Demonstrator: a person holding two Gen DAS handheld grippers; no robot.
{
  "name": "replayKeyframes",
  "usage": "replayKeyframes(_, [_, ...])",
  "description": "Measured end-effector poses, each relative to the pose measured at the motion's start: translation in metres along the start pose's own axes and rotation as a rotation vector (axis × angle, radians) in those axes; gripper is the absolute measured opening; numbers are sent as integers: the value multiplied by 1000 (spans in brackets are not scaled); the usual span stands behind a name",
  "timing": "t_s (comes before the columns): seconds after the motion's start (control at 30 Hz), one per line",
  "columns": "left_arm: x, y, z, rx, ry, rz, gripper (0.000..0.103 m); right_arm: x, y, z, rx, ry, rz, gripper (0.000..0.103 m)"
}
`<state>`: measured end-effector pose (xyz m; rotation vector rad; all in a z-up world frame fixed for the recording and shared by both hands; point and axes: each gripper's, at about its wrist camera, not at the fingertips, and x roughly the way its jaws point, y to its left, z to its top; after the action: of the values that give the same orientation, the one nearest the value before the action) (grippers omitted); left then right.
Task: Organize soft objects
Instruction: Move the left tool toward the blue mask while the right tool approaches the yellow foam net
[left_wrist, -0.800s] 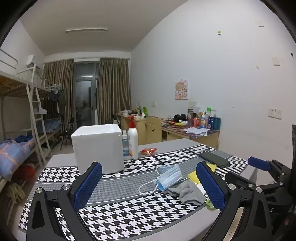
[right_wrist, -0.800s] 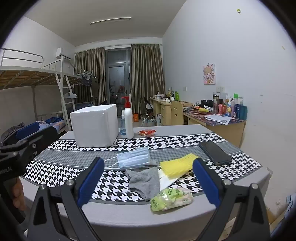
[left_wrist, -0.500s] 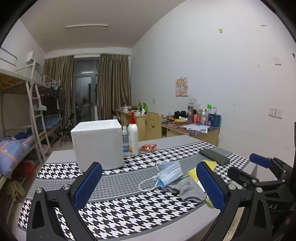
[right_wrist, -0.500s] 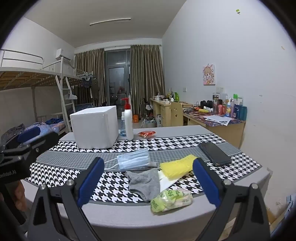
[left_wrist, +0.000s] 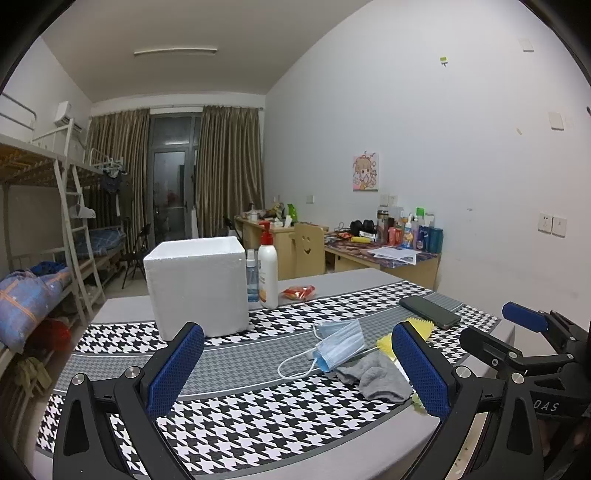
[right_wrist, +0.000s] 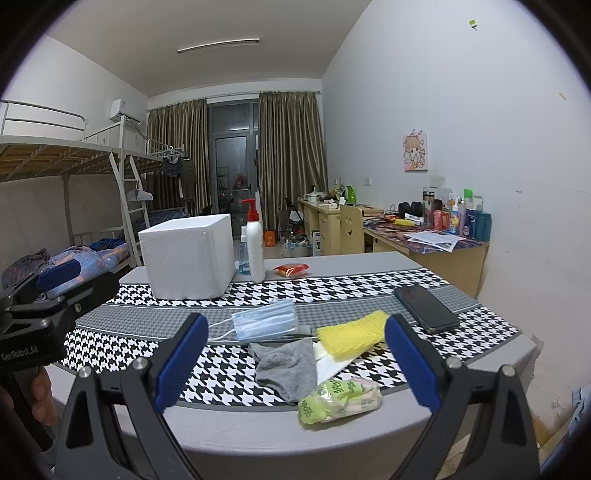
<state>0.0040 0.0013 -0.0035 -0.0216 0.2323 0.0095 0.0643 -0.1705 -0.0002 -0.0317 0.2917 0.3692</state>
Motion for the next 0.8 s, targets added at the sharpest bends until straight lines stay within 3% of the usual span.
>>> replayKeyframes(0.8, [2,-3,-1,0,-3,0,102,2,2,1,-6,0,-1,98])
